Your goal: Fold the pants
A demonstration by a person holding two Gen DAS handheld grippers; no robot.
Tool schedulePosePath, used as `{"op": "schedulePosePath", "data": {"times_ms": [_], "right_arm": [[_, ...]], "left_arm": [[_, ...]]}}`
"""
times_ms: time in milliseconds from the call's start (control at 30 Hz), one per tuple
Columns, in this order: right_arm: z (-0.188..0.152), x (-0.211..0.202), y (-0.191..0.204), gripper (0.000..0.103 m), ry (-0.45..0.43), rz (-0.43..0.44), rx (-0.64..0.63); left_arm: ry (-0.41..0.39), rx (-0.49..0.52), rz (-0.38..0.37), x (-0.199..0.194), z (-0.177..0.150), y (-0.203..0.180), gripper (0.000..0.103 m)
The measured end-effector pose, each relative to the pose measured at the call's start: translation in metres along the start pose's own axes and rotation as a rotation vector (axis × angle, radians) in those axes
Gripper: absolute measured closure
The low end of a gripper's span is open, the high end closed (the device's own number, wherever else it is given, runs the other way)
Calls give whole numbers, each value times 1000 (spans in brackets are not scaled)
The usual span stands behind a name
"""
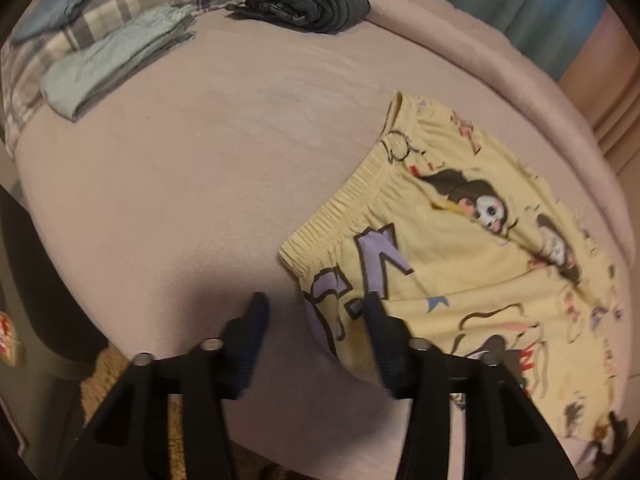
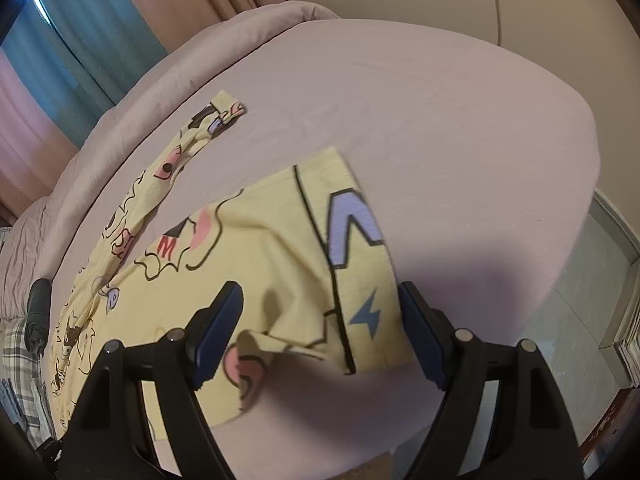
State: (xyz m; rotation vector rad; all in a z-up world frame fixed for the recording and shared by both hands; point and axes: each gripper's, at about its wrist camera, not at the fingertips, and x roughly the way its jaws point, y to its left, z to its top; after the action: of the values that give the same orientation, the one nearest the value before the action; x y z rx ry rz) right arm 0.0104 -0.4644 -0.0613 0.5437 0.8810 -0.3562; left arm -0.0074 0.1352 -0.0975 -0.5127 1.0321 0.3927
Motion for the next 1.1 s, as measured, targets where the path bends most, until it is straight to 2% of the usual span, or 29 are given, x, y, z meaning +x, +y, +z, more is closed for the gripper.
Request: {"op": "schedulePosePath", "data": {"times_ms": [33, 133, 200, 233, 267, 300, 333, 367, 400, 433, 567, 667, 800, 900, 1100], "right_arm": [[0, 1, 1, 23, -5, 3, 7], [1, 5, -4, 23, -20, 30, 69], [0, 4, -4, 26, -35, 37, 91], [1, 4, -4, 36, -52, 36, 88], [1, 6, -3, 42, -58, 20, 81], [1, 7, -1, 62, -59, -5, 76], [1, 9, 0, 80, -61, -46, 63], [1, 11, 1, 85, -57, -39, 51], [1, 9, 1, 91, -66, -22, 52], [1, 5, 1, 93, -81, -14, 58], [0, -18, -4, 96, -152, 47, 93], [1, -38, -8, 97, -190, 83, 118], [3, -69, -15, 97, -232, 104, 122], [3, -78, -20, 97, -213, 118, 106], [-7, -62, -32, 96, -138, 58, 68]], "left_arm": [[1, -12, -8, 0, 1, 0, 41], [7, -44, -29, 8, 3, 2, 41], [-24, -60, -47, 11, 1, 1, 41], [-48, -59, -51, 11, 0, 0, 41], [-56, -53, -50, 12, -1, -2, 41], [-61, -47, -42, 13, -1, -4, 45], [-65, -35, -39, 13, -1, -6, 71], [-65, -22, -37, 13, -2, -7, 89], [-57, -22, -44, 15, 0, -7, 100], [-53, -34, -72, 14, 0, -4, 100], [-123, 2, -62, -5, -2, 0, 100], [-102, -17, -95, -15, -2, 7, 100], [-102, 2, -77, -26, -2, 14, 100], [-52, 5, -80, -23, -3, 22, 99], [10, 47, -42, -9, -15, 26, 96]]}}
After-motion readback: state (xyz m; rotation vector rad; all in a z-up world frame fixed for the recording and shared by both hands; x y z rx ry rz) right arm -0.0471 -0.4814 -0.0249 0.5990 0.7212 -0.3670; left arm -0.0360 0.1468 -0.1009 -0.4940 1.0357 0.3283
